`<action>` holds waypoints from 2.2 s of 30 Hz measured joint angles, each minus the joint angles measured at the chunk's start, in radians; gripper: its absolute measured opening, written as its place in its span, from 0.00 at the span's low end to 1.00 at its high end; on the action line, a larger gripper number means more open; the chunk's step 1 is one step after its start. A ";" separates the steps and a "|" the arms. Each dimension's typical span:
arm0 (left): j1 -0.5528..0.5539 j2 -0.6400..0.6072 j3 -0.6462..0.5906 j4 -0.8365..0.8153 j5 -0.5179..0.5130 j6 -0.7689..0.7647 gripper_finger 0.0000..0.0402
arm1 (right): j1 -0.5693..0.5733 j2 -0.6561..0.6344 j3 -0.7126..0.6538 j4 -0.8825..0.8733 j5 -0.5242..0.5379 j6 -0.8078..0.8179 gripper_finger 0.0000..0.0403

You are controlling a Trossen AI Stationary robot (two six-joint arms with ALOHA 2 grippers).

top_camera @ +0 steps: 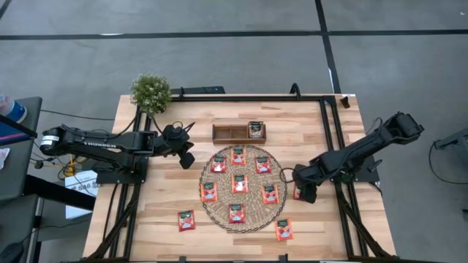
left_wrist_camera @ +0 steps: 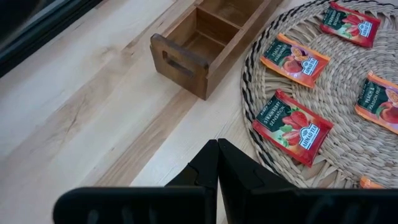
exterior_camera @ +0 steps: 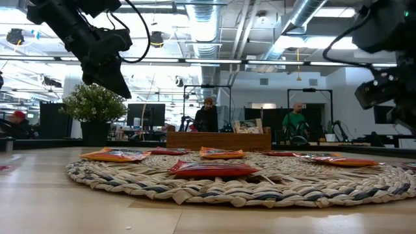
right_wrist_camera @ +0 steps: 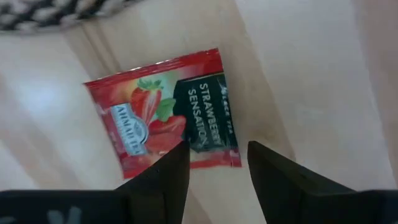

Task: Pick & Place Tea
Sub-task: Put the red tea bag into the middle section of the wooden organizer

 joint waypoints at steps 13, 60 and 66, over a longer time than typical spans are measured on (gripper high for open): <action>0.000 0.000 -0.001 0.002 0.000 0.000 0.00 | -0.001 0.153 0.061 -0.035 0.008 -0.036 0.24; 0.000 0.001 -0.001 0.697 0.229 -0.084 0.00 | -0.209 0.354 0.896 -0.368 0.625 -0.558 0.00; 0.000 0.001 -0.001 0.790 0.217 -0.111 0.00 | -0.269 0.469 1.057 -0.303 0.633 -0.735 0.00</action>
